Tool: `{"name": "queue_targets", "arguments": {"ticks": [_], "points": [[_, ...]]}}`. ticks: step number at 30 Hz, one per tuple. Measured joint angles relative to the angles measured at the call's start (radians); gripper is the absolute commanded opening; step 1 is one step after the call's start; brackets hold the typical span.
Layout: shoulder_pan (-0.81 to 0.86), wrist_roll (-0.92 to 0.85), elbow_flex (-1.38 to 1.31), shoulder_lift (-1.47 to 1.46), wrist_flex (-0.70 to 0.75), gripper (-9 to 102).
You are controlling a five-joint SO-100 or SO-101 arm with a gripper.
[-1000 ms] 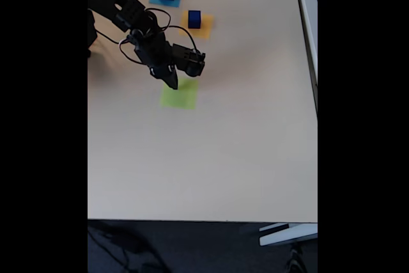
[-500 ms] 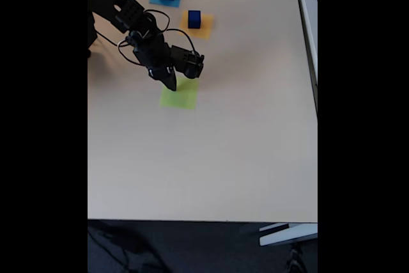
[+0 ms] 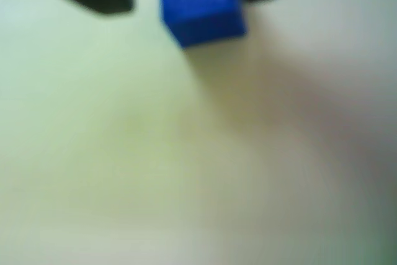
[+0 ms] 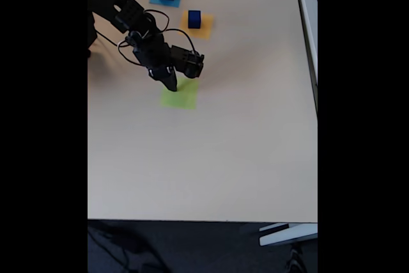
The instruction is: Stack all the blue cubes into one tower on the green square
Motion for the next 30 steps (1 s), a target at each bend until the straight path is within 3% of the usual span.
{"name": "queue_targets", "arguments": {"ticks": [9,18,21,24,30], "points": [[-0.028,-0.067,-0.057,0.000,0.000,15],[-0.186,-0.164,-0.494,0.029,0.336,14],[-0.261,-0.216,-0.646,0.037,0.403,8],[-0.333,-0.247,-0.703,0.058,0.416,12],[-0.466,-0.089,-0.637,0.133,0.416,18]]}}
